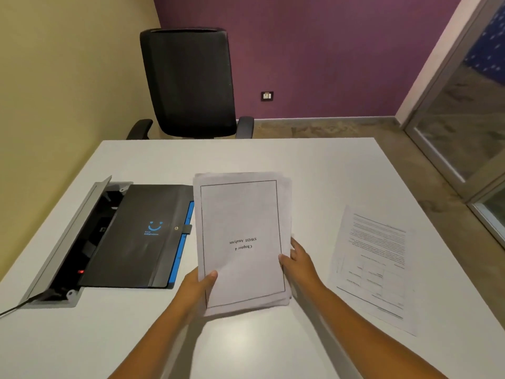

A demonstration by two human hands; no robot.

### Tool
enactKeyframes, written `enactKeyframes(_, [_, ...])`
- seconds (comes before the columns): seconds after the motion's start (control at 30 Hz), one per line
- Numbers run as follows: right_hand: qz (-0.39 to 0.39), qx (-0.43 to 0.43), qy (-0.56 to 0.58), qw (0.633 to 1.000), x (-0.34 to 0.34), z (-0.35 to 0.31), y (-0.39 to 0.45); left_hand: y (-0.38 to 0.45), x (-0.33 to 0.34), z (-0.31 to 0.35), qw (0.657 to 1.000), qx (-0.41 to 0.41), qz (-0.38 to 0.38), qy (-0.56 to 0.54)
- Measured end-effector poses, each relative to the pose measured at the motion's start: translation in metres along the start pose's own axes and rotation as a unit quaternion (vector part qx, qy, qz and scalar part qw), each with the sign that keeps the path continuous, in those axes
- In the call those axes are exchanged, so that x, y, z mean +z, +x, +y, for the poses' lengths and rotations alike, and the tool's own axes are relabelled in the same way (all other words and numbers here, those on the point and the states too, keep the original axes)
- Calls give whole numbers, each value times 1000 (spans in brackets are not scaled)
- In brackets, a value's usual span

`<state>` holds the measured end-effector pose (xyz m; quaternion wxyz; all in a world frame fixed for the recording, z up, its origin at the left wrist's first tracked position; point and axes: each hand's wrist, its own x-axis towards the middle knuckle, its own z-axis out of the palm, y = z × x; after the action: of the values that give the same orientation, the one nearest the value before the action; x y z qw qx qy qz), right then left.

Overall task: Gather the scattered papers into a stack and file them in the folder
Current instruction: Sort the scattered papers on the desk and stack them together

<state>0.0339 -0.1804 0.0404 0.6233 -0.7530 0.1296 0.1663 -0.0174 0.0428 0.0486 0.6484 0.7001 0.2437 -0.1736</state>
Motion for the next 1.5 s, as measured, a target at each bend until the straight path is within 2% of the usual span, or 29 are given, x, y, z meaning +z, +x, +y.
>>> enactKeyframes(0.13, [41, -48, -2, 998, -8, -31, 4, 10, 6, 22, 996, 70, 35, 43])
enactKeyframes(0.27, [35, -89, 9, 995, -18, -48, -2, 11, 11, 41, 992, 112, 51, 24])
enactKeyframes(0.5, [28, -72, 1, 997, -22, -38, -4, 12, 23, 56, 985, 169, 25, 13])
enactKeyframes(0.73, [16, -70, -13, 997, -28, -38, -4, 14, 22, 60, 989, 142, -22, 45])
enactKeyframes(0.87, [32, -21, -31, 999, -24, -26, -3, 22, 28, 44, 993, 99, -34, 48])
enactKeyframes(0.97, [14, 22, -112, 993, -25, -4, 3, 29, 31, 19, 989, 66, -41, 123])
enactKeyframes(1.03, [31, 45, -135, 989, -29, 9, 6, 31, 31, 3, 983, 57, -46, 168])
enactKeyframes(1.17, [46, 18, -149, 988, -38, 22, 13, 37, 25, -11, 977, 67, -11, 203])
enactKeyframes(1.23, [65, 33, -112, 991, -43, 20, 13, 37, 27, -12, 979, 58, -8, 193])
enactKeyframes(1.37, [54, 68, -130, 988, -47, 21, 13, 40, 39, -18, 982, 34, -1, 188])
enactKeyframes(1.43, [52, 55, -184, 980, -51, 28, 17, 43, 45, -21, 983, 8, 0, 181])
enactKeyframes(1.5, [44, 68, -185, 979, -54, 31, 19, 44, 49, -24, 987, -25, 0, 161])
